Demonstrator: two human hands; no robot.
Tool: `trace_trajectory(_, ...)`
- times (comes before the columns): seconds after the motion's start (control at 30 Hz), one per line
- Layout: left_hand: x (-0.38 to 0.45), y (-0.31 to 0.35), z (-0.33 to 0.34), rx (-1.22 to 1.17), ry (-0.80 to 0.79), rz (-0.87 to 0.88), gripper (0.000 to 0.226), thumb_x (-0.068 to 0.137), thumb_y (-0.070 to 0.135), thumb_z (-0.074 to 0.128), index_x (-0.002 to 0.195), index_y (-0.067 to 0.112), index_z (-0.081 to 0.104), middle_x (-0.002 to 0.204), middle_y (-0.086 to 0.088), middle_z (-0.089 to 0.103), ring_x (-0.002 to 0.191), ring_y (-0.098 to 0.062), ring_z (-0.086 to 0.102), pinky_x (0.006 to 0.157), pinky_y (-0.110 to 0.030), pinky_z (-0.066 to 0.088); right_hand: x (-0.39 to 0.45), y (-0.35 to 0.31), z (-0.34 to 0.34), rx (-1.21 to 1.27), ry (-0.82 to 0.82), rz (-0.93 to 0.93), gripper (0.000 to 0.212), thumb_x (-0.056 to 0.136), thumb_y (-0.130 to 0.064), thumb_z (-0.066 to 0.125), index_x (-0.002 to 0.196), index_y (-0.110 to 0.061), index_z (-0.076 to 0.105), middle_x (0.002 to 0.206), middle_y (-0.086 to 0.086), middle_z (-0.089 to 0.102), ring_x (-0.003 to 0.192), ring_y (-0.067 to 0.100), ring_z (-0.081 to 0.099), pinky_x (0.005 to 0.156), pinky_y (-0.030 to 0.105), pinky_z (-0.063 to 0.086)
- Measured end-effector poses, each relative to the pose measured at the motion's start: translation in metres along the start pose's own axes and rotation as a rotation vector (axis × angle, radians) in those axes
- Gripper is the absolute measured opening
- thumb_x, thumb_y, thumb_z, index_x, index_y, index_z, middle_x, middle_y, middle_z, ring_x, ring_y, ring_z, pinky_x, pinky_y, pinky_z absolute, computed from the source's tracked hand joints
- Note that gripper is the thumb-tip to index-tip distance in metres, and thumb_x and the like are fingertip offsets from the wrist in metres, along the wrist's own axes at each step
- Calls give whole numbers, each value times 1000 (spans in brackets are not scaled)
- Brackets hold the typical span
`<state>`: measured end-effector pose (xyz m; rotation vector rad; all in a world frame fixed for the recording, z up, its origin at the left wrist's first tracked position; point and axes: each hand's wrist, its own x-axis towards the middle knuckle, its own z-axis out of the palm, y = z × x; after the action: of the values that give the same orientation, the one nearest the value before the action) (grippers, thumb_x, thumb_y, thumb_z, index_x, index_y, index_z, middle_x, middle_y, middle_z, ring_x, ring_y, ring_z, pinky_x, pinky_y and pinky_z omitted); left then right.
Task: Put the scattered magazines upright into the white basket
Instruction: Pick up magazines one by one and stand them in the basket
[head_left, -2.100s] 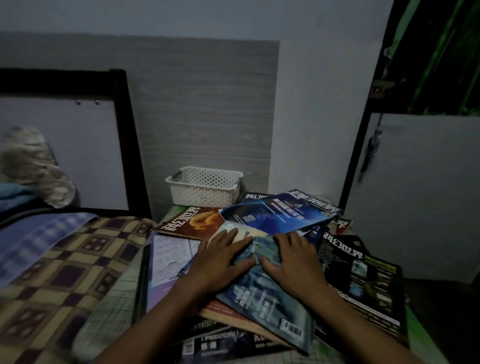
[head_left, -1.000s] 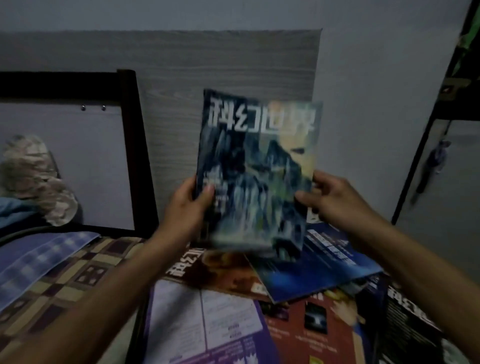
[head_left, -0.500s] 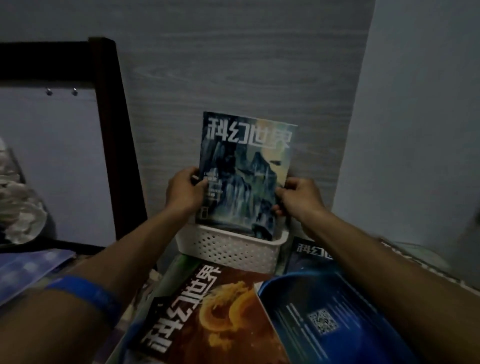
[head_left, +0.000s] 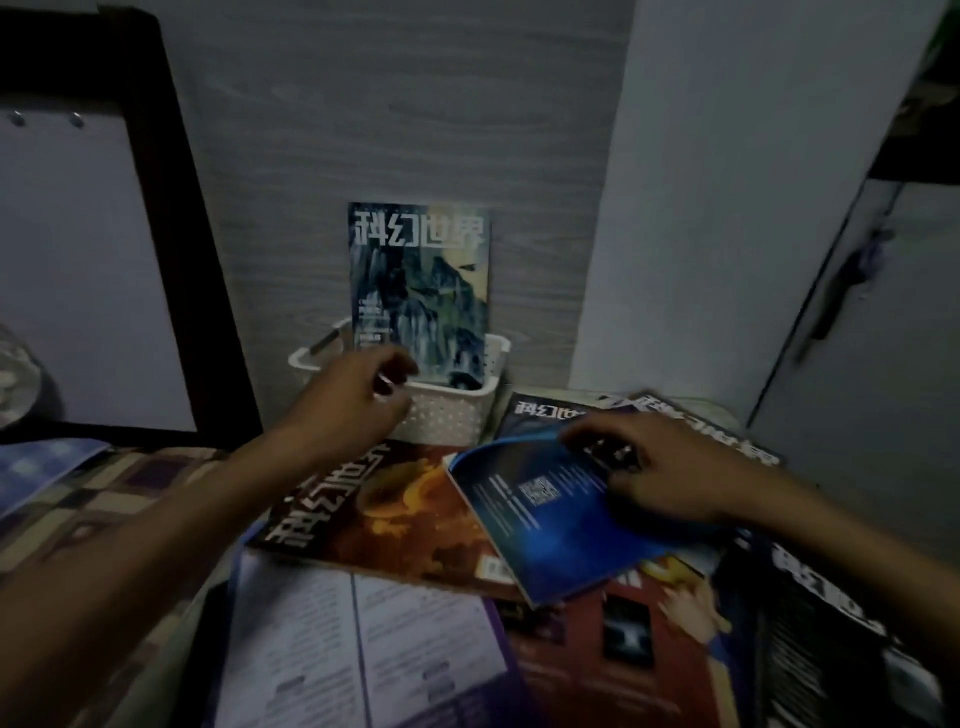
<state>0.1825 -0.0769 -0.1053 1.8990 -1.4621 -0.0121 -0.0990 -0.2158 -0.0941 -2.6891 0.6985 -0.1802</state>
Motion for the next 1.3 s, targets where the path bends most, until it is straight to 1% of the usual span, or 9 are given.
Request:
trace_trajectory(0.1, -27, 33, 11, 40, -186, 31, 14, 88, 20, 67, 101, 26, 64, 101, 2, 69, 90, -14, 65, 81, -39, 56, -41, 6, 7, -240, -397, 55, 91, 80, -25, 64, 153, -39, 13, 164, -6, 13, 149, 13, 17, 121, 37, 19)
trace_trajectory(0.2, -46, 61, 26, 91, -352, 64, 26, 88, 33, 65, 113, 28, 64, 116, 5, 67, 103, -14, 62, 91, -36, 51, -63, 3, 16, -324, -421, 41, 102, 77, -40, 64, 153, -43, -3, 165, -9, -9, 151, 12, -2, 123, 39, 7)
trace_trajectory(0.4, -72, 82, 33, 293, -488, 137, 39, 81, 46, 55, 118, 35, 61, 120, 5, 66, 104, -16, 61, 88, -30, 49, -95, -9, 30, -576, 96, -217, 45, 88, -49, 47, 130, -30, 48, 121, 1, 66, 102, 26, 64, 81, 38, 50)
trace_trajectory(0.53, -86, 93, 18, 187, -556, 120, 34, 87, 53, 53, 110, 33, 69, 110, 7, 72, 98, -9, 65, 88, -33, 51, -112, -20, 42, -798, 228, -315, 28, 78, -31, 66, 103, -19, 67, 83, -1, 71, 60, 19, 65, 59, 30, 50)
trace_trajectory(0.67, -91, 129, -8, -74, -616, 128, 36, 76, 68, 60, 95, 39, 69, 84, 16, 72, 72, 3, 65, 66, -27, 53, -108, -44, 12, -757, 552, -475, 25, 81, -22, 61, 101, -12, 72, 78, 3, 71, 62, 22, 63, 60, 31, 50)
trace_trajectory(0.83, -84, 156, -19, 517, -311, 308, 20, 79, 33, 64, 99, 29, 66, 88, 0, 69, 82, -24, 66, 61, -28, 41, -95, -90, -11, -779, 776, -601, 12, 92, -22, 62, 95, -12, 70, 78, 5, 68, 66, 27, 58, 68, 38, 45)
trace_trajectory(1.07, -91, 101, -37, -373, -11, -9, 11, 93, 6, 61, 96, 1, 70, 85, -7, 74, 79, -20, 69, 66, -29, 52, -91, -55, -26, 148, 1095, 178, 99, 72, -36, 81, 148, -35, 19, 160, 1, 19, 140, 28, 31, 107, 50, 32)
trace_trajectory(1.17, -87, 88, -31, -683, 41, -133, 10, 93, 3, 60, 95, 5, 69, 80, -1, 77, 76, -11, 73, 64, -17, 54, -70, -64, -25, 897, 591, 271, 90, 66, -53, 79, 142, -27, 40, 136, 2, 58, 101, 21, 66, 69, 29, 56)
trace_trajectory(1.3, -81, 65, -21, -705, 134, -152, 9, 92, 12, 63, 98, 13, 70, 86, 2, 79, 85, -15, 74, 68, -19, 55, -31, -74, -12, 806, 493, 83, 27, 87, -45, 63, 86, -20, 72, 71, -9, 76, 60, 4, 70, 51, 19, 50)
